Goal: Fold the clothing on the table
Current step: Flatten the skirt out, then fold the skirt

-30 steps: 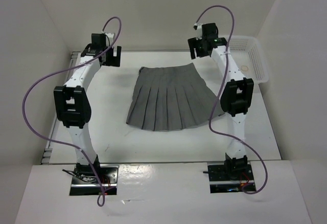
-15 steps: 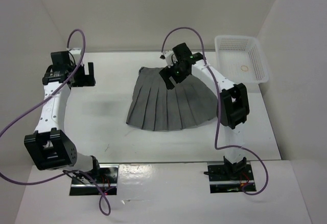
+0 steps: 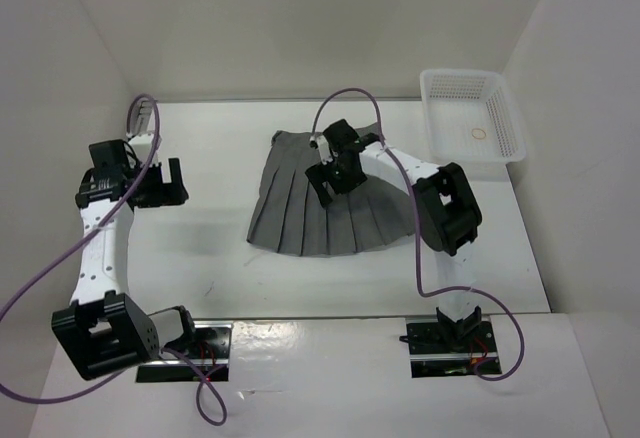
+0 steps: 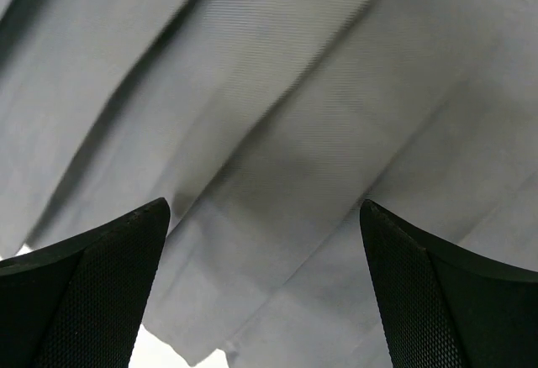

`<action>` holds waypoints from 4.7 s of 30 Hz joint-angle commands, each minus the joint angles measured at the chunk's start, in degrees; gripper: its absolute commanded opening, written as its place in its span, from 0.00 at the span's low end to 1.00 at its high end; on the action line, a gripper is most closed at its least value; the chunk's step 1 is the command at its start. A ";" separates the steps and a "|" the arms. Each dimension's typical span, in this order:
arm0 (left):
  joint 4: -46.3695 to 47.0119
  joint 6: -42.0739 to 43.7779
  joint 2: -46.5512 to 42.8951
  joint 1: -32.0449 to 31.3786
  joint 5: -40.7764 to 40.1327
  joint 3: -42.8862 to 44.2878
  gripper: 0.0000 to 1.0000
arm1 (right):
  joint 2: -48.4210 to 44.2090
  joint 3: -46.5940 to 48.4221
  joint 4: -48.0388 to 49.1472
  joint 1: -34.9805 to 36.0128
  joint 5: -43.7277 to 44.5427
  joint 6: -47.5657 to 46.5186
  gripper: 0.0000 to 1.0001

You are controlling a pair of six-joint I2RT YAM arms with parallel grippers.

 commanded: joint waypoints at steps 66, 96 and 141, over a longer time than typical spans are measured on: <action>10.10 12.84 37.65 -15.66 9.85 23.92 0.84 | -14.49 6.04 -6.96 -11.73 -10.69 -4.88 0.99; 9.56 15.48 55.35 -22.51 7.65 34.83 0.58 | -17.23 1.29 -6.35 -14.39 -7.09 -8.04 0.99; 8.42 14.95 55.44 -20.94 15.64 33.25 0.12 | 24.78 30.38 -10.12 -21.95 -31.79 -9.97 0.66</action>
